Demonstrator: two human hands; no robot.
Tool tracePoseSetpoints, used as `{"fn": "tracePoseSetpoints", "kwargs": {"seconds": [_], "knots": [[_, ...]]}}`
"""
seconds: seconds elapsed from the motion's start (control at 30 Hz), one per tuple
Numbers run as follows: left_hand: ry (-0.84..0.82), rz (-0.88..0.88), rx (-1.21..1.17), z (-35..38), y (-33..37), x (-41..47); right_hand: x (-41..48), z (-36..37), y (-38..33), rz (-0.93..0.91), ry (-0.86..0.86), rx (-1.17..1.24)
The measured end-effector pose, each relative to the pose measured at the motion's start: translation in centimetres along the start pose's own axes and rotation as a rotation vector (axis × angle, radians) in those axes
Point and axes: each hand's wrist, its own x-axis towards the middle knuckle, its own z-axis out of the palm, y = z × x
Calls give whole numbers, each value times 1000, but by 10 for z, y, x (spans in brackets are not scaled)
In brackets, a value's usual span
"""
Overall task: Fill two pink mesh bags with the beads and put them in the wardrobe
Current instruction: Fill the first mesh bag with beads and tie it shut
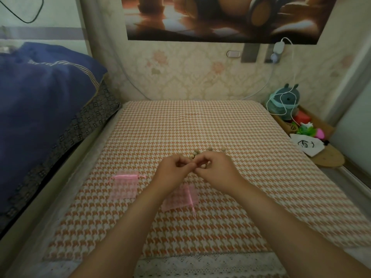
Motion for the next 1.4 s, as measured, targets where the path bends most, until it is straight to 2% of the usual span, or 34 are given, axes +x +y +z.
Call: {"fn": "tracePoseSetpoints", "kwargs": {"seconds": [0.13, 0.27, 0.33, 0.43, 0.53, 0.73, 0.87, 0.97, 1.1, 1.23, 1.3, 1.4], "knots": [[-177, 75, 170, -8, 7, -16, -14, -12, -1, 160, -60, 10], [-421, 98, 765, -17, 5, -30, -29, -15, 8, 267, -108, -91], [-477, 87, 874, -17, 3, -35, -34, -12, 8, 276, -123, -90], [-440, 117, 873, -15, -4, -34, -35, -5, 4, 308, -149, -53], [-384, 203, 725, -17, -12, -30, -31, 2, -1, 301, -199, -12], [-359, 166, 554, -20, -16, -30, -21, 9, -5, 260, -237, 24], [-369, 123, 523, -21, -16, -30, -20, 14, -6, 245, -268, 12], [-369, 125, 516, -22, -17, -30, -18, 15, -9, 279, -355, 8], [-355, 133, 536, -23, -16, -30, -18, 13, -10, 327, -330, 27], [-344, 127, 543, -24, -16, -30, -23, 10, -12, 299, -431, 32], [-355, 102, 563, -24, -13, -29, -19, 2, -10, 300, -368, 31], [-395, 54, 570, -22, -8, -26, -9, -16, 2, 273, -180, -48]]}}
